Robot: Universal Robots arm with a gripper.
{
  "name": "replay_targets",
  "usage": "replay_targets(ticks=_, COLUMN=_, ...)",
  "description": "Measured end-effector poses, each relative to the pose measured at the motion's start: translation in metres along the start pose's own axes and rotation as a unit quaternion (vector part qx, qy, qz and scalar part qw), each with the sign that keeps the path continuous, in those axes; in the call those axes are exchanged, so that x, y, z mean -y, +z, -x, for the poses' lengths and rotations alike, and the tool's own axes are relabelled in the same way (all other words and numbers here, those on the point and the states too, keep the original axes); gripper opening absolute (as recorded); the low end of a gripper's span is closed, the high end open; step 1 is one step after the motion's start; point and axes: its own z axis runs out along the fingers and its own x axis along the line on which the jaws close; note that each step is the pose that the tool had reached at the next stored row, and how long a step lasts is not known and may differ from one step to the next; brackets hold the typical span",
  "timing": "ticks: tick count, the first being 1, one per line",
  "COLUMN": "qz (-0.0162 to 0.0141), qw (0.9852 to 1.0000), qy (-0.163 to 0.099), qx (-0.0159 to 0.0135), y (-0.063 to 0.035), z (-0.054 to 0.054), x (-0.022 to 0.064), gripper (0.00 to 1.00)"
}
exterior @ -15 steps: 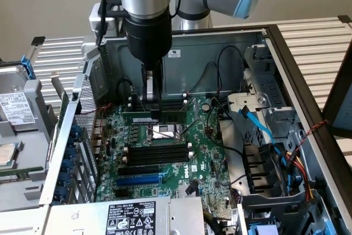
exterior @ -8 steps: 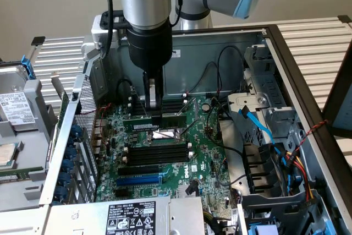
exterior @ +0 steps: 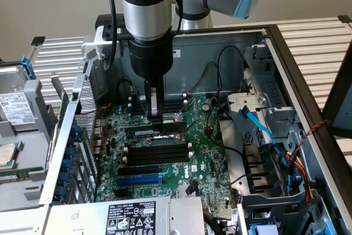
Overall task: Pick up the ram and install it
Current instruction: 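Insert the ram into the slot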
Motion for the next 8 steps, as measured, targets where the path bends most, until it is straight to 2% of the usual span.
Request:
replay_targets(ticks=4, qz=0.0, qw=1.0, qy=0.0, qx=0.0, y=0.0006, z=-0.0029, x=0.0004, gripper=0.13)
replay_targets(ticks=8, qz=0.0, qw=1.0, qy=0.0, qx=0.0, y=0.0072, z=-0.0083, x=0.001, gripper=0.13)
